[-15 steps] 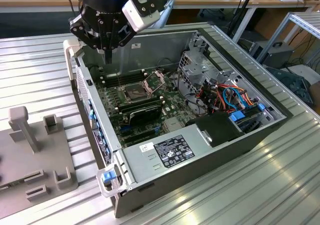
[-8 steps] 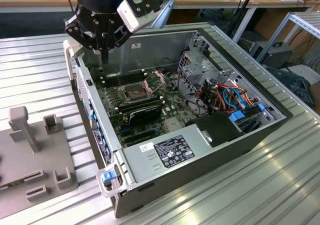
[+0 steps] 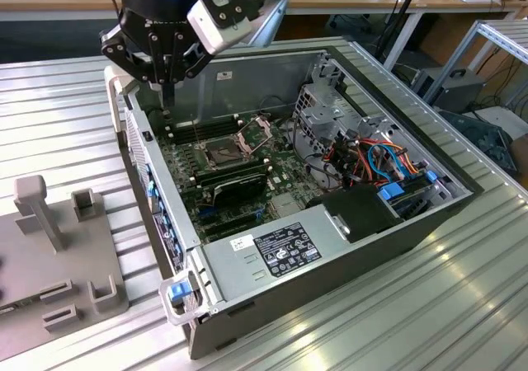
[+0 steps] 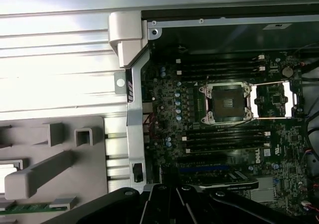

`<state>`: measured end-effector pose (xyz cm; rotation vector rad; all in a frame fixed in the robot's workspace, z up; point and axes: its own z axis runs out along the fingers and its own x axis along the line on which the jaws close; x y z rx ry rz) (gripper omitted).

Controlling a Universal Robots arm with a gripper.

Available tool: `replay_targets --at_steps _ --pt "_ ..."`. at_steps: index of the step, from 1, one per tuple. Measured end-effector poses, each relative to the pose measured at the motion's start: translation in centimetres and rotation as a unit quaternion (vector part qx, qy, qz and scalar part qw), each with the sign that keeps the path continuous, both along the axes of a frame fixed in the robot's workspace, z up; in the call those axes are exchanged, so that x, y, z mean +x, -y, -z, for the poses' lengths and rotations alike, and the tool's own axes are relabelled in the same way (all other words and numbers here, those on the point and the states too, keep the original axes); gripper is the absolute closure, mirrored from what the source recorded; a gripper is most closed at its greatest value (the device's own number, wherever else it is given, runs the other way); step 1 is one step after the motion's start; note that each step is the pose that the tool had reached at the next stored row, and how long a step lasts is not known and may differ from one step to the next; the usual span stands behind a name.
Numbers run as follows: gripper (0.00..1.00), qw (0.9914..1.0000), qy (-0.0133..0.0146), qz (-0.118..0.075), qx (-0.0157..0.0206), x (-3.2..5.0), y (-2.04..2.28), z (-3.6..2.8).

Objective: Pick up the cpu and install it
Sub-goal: 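Reach for the cpu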

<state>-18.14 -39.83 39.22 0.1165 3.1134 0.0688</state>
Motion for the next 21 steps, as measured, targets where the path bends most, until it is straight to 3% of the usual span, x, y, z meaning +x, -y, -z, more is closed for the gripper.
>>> replay_targets --at_steps 21 --pt "0.89 1.00000 0.0000 0.000 0.0000 -1.99 -0.03 0.05"
